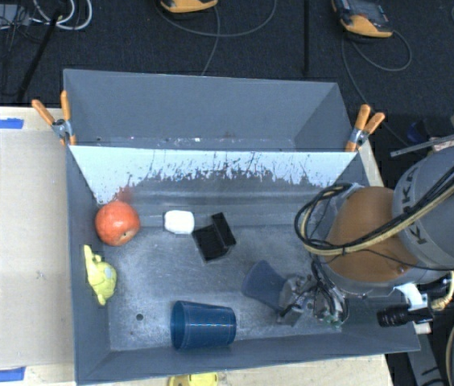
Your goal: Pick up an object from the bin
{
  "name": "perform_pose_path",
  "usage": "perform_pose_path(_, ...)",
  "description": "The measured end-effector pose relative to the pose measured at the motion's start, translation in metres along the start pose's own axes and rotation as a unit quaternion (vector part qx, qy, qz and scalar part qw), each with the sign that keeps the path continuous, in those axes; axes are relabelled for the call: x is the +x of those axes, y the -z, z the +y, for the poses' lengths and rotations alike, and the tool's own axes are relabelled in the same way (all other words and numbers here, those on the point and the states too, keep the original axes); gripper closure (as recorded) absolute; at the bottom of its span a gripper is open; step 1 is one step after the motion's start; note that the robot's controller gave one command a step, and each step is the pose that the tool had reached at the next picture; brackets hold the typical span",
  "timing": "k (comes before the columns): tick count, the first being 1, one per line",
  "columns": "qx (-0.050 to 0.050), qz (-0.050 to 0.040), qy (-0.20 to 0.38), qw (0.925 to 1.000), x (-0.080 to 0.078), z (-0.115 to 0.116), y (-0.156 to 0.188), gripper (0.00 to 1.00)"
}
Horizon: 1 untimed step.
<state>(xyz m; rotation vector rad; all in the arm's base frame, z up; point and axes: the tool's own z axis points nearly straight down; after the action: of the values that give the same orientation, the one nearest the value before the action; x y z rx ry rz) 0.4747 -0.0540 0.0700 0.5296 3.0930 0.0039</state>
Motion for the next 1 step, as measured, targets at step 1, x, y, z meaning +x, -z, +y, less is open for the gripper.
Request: perform_pose_path(1, 0.0, 0.0004, -0.001, 1.0, 0.0, -0.0002, 0.0003, 1.0)
